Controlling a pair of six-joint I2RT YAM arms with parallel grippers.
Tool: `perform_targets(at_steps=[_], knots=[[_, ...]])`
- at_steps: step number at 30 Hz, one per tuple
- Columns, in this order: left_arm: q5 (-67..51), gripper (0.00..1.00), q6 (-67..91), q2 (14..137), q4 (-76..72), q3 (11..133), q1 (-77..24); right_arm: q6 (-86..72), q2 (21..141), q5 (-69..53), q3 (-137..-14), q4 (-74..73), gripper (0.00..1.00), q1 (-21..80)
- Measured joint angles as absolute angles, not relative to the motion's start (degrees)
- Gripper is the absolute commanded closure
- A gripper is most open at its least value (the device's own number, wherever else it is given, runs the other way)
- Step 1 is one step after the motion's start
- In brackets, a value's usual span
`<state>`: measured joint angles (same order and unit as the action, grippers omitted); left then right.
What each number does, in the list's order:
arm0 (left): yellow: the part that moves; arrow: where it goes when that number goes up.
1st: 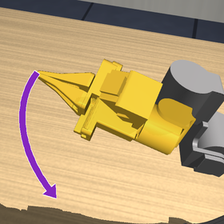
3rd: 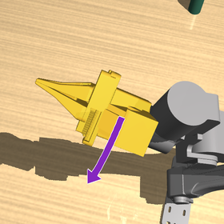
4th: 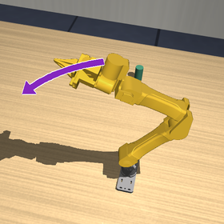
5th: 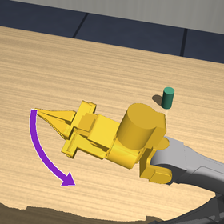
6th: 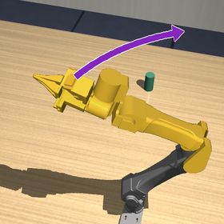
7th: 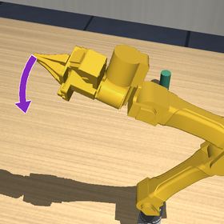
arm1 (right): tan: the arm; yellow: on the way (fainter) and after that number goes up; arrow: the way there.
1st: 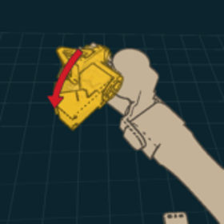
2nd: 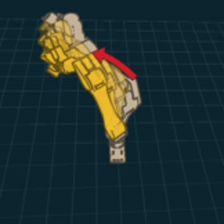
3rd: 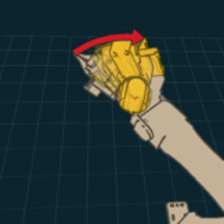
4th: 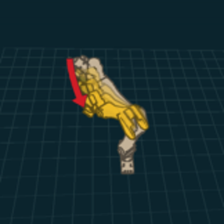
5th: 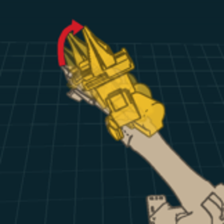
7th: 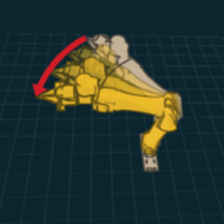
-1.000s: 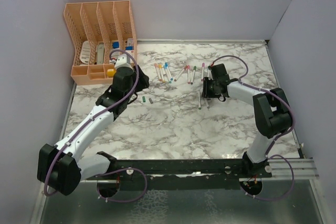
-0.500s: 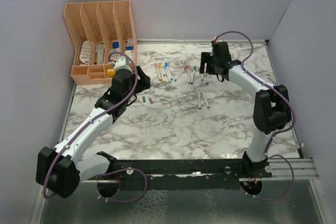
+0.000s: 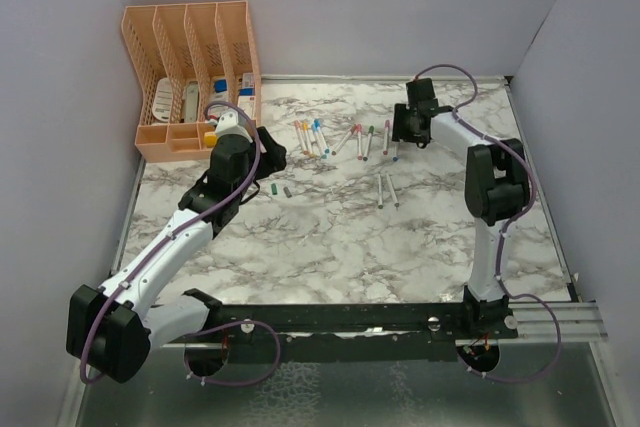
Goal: Open the pen caps
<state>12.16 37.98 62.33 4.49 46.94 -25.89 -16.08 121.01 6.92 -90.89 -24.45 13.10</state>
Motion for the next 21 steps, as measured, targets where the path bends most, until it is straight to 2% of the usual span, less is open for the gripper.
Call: perform_targets(at_steps=[15, 18, 21], knots=[[12.05, 0.29, 37.95, 62.98, 3.86, 46.96, -25.89, -15.11, 125.67, 6.5, -94.3, -24.6, 0.52, 12.88], [12.03, 0.29, 37.98, 63.53, 3.86, 46.96, -25.89, -14.92, 126.04, 6.39, -94.74, -24.86, 0.58, 12.88], [11.68, 0.29, 38.02, 64.31, 3.92, 47.09, -25.89, -14.68, 126.26, 6.39, -95.07, -25.54, 0.69, 12.88]])
